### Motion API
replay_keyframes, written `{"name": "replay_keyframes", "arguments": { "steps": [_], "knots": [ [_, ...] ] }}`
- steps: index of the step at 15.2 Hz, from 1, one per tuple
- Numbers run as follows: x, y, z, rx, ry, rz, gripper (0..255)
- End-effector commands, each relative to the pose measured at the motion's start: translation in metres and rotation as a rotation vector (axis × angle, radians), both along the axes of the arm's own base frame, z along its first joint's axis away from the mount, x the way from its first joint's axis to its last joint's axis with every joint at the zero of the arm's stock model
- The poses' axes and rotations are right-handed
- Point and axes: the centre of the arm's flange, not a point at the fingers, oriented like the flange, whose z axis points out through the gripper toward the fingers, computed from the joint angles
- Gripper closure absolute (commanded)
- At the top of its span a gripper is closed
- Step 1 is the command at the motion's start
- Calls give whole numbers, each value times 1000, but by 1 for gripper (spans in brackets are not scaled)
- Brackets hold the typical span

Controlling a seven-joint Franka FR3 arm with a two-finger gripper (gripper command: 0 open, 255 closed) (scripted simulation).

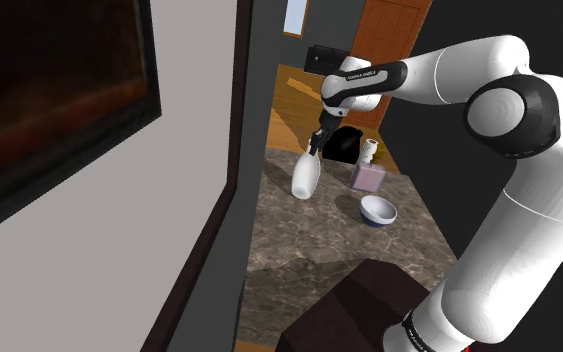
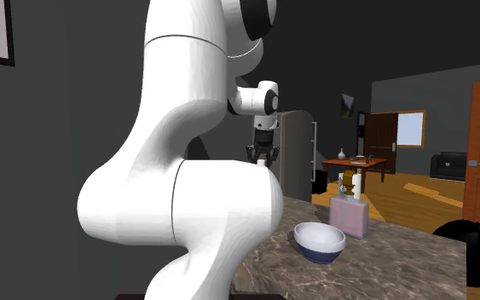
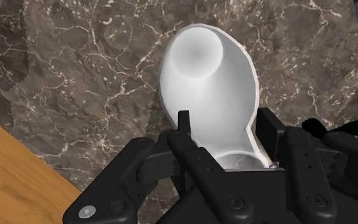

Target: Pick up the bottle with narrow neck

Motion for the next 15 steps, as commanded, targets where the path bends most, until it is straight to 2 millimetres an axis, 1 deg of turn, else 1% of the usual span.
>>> {"name": "replay_keyframes", "arguments": {
  "steps": [1,13,15],
  "knots": [
    [-1,0,10,0,0,0,255],
    [-1,0,73,0,0,0,255],
    [-1,0,74,0,0,0,255]
  ]
}}
